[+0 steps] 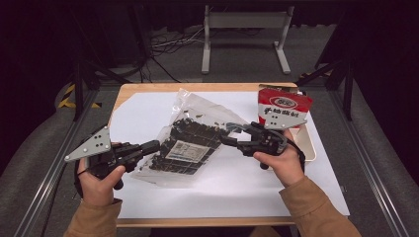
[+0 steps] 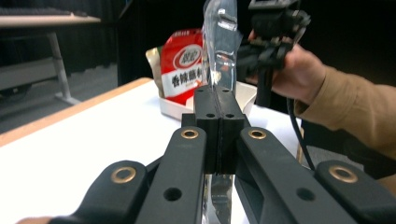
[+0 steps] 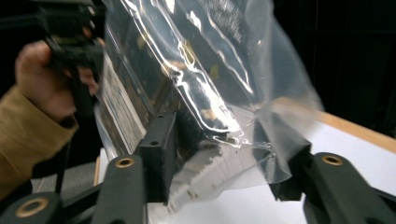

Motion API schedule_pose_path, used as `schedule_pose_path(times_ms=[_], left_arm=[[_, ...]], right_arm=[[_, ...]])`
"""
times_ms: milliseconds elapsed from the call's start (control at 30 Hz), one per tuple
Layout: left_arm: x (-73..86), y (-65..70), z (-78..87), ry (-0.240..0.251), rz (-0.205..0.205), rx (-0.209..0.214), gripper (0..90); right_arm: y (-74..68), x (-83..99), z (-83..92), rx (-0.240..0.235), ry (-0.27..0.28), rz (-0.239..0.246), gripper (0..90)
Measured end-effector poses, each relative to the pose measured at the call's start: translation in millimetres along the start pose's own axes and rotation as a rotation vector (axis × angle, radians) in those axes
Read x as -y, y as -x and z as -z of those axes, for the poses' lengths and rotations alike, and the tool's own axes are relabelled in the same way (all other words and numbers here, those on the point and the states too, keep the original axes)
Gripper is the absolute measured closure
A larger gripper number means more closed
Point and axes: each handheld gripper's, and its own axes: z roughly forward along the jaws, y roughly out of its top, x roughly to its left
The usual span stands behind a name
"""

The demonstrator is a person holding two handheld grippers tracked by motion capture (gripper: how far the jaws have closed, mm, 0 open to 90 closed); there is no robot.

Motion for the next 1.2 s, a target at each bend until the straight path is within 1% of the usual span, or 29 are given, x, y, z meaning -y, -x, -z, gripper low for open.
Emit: schedule_pose_path(times_ms=[133, 167, 333, 400, 433, 467, 500, 567, 600, 633, 667, 700, 733, 767, 800, 833, 867, 933, 967, 1000, 1033, 1100, 1167, 1200], left_arm=[[2.9, -1.7, -5.1, -0.02, 0.001, -0.002, 90.0], [4.7, -2.2, -7.2, -0.033, 0.009, -0.003, 90.0], [12.0, -5.9, -16.6, -0.067, 0.03, -0.004, 90.0], [13.9, -7.0, -19.4, -0.076, 0.031, -0.008, 90.0], [14.8, -7.0, -20.2, -0.086, 0.037, -0.009, 90.0], [15.9, -7.7, -21.7, -0.087, 0.036, -0.009, 90.0], [16.7, -7.5, -22.5, -0.09, 0.044, -0.007, 90.0], [17.2, -6.6, -26.5, -0.091, 0.034, 0.005, 90.0], [17.2, -6.6, -26.5, -0.091, 0.034, 0.005, 90.0], [17.1, -4.8, -29.2, -0.103, 0.023, 0.0, 90.0], [16.9, -2.7, -32.5, -0.128, 0.005, -0.024, 90.0], [17.0, -2.7, -33.4, -0.143, -0.012, -0.042, 90.0], [17.8, -3.3, -33.2, -0.143, -0.006, -0.044, 90.0], [18.8, -4.8, -32.2, -0.131, 0.009, -0.03, 90.0], [19.4, -5.5, -31.6, -0.117, 0.014, -0.018, 90.0], [19.4, -5.5, -31.6, -0.117, 0.014, -0.018, 90.0], [18.7, -5.3, -31.8, -0.118, 0.002, -0.02, 90.0], [18.9, -4.8, -32.3, -0.109, 0.014, -0.006, 89.8], [19.0, -5.6, -32.5, -0.11, 0.008, 0.0, 89.2], [19.4, -5.4, -33.1, -0.109, 0.016, 0.004, 88.4], [19.5, -6.2, -33.7, -0.11, 0.011, 0.006, 87.1], [19.7, -7.0, -34.5, -0.112, 0.014, 0.012, 81.6], [19.6, -6.5, -34.9, -0.12, 0.028, 0.013, 75.2], [19.4, -7.0, -34.9, -0.126, 0.024, 0.012, 71.8]], right_arm=[[0.6, -4.7, 8.6, -0.032, 0.054, -0.016, 58.3], [0.4, -5.8, 10.3, -0.04, 0.063, -0.018, 59.2], [-0.7, -10.3, 16.1, -0.059, 0.077, -0.022, 62.3], [-1.9, -12.7, 17.3, -0.066, 0.075, -0.019, 63.5], [-2.6, -13.8, 17.6, -0.069, 0.069, -0.017, 63.7], [-3.3, -14.7, 17.5, -0.068, 0.06, -0.011, 63.4], [-4.3, -15.2, 16.8, -0.071, 0.051, -0.003, 63.0], [-6.3, -14.8, 13.9, -0.086, 0.026, 0.001, 62.7], [-6.3, -14.8, 13.9, -0.086, 0.026, 0.001, 62.7], [-8.8, -13.6, 9.9, -0.104, 0.002, 0.001, 63.1], [-11.4, -12.5, 5.9, -0.116, -0.023, 0.015, 65.5], [-14.2, -12.3, 1.6, -0.164, -0.069, 0.014, 72.3], [-16.0, -12.5, 0.0, -0.184, -0.083, -0.001, 73.9], [-17.6, -13.2, -1.0, -0.184, -0.087, 0.002, 74.2], [-18.3, -16.0, -1.0, -0.192, -0.091, 0.008, 74.8], [-18.3, -16.0, -1.0, -0.192, -0.091, 0.008, 74.8], [-18.5, -17.5, -0.7, -0.193, -0.093, 0.008, 75.0], [-18.8, -20.9, 0.4, -0.197, -0.1, 0.012, 75.4], [-19.1, -23.6, 1.5, -0.206, -0.101, 0.012, 75.6], [-20.0, -25.5, 2.2, -0.21, -0.105, 0.018, 75.7], [-21.3, -27.3, 2.8, -0.21, -0.11, 0.027, 75.9], [-23.7, -31.0, 3.5, -0.217, -0.118, 0.041, 76.0], [-25.3, -35.5, 5.3, -0.218, -0.123, 0.051, 76.1], [-25.8, -38.1, 6.8, -0.216, -0.128, 0.058, 76.1]])
